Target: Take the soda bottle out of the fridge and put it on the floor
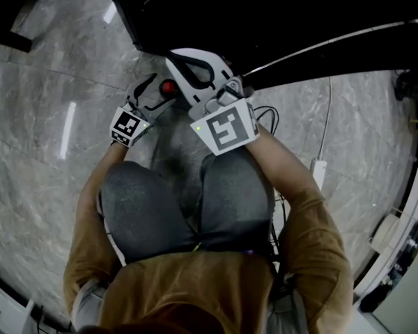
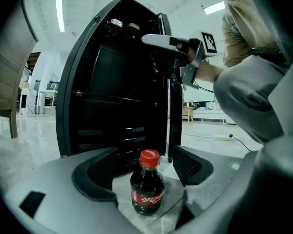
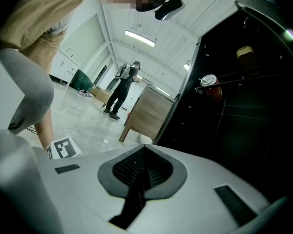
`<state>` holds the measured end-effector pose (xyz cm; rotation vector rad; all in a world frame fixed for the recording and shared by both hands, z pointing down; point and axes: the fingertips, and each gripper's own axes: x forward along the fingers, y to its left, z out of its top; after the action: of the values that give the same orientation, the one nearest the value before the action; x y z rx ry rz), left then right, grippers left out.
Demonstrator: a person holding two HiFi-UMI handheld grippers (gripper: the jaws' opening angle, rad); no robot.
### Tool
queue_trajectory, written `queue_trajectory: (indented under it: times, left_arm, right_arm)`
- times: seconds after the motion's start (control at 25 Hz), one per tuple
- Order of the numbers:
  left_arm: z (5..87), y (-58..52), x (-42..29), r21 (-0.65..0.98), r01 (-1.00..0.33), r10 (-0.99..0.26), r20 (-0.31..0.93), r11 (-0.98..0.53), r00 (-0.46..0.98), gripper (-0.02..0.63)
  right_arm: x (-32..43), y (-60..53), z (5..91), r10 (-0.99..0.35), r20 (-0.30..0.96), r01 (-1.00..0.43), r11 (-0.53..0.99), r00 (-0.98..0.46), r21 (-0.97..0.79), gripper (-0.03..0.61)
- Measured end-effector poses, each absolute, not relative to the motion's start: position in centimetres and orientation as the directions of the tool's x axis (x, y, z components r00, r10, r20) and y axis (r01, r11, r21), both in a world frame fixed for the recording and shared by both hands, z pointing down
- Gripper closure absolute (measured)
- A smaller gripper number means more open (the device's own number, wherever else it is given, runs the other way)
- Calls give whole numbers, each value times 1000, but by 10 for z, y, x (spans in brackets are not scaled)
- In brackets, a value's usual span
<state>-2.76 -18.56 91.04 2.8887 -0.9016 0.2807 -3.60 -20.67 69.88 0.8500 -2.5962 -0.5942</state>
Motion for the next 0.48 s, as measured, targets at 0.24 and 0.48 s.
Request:
queue_trajectory:
  times: [0.24, 0.48]
  left_arm:
    - [890, -192, -40, 59, -561, -544, 180, -825, 819, 289]
    - [875, -199, -53, 28, -552, -541, 164, -833, 825, 378]
  right_arm:
    - [-48, -215, 702, -627, 184, -495, 734, -757, 466, 591]
    - [-64, -222, 707, -624, 188, -501, 743, -759, 444, 590]
